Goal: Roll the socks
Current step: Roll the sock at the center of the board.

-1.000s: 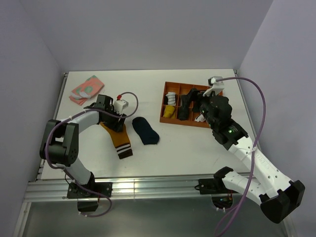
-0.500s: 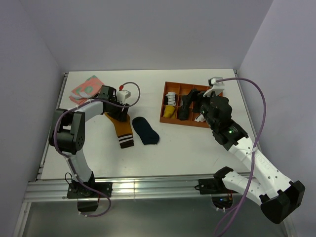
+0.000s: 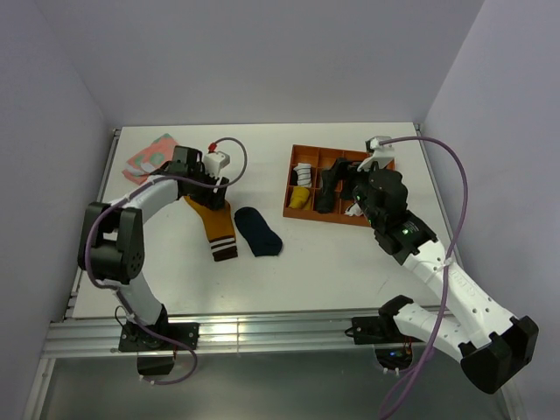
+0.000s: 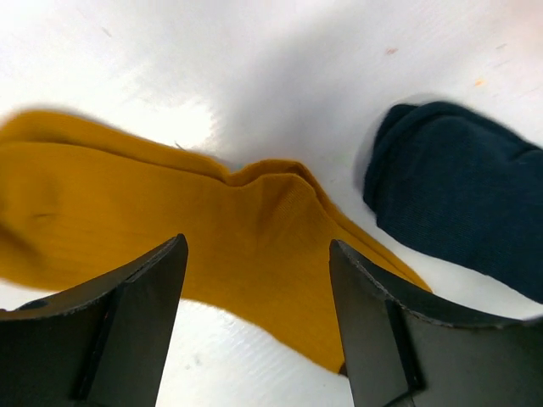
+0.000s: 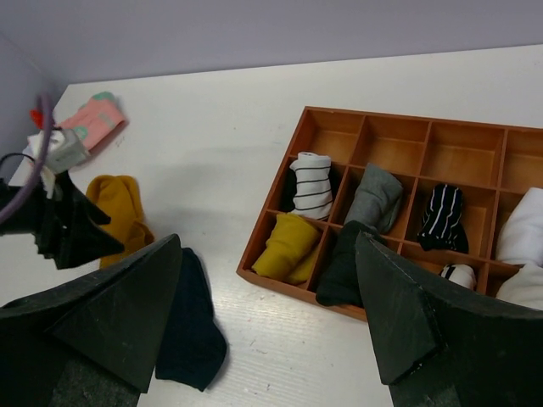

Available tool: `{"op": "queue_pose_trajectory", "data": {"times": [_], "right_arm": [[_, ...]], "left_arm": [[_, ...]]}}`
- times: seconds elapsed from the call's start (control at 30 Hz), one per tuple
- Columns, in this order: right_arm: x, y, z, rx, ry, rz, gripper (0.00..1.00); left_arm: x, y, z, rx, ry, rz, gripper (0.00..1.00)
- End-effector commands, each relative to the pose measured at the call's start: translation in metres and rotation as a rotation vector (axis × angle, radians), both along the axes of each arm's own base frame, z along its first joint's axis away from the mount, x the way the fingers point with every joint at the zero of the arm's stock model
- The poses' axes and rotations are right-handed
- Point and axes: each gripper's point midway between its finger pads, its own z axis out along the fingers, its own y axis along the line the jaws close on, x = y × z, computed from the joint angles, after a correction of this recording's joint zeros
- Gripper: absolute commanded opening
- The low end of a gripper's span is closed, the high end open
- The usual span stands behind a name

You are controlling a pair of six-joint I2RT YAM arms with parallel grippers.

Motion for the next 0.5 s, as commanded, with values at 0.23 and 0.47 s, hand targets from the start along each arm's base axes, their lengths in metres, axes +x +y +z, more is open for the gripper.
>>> {"op": "queue_pose_trajectory", "data": {"times": [0.23, 0.47], "right_arm": [[0.001, 0.005, -0.008, 0.006, 0.026, 0.011, 0.89], [-0.002, 0.010, -0.015, 0.044, 0.048, 0.020, 0.86]], "left_arm": [[-0.046, 0.005, 0.047, 0.055, -0.187, -0.147, 0.72], [-0.103, -0.004, 0.036, 0.051, -0.248, -0.254, 0.72]]}}
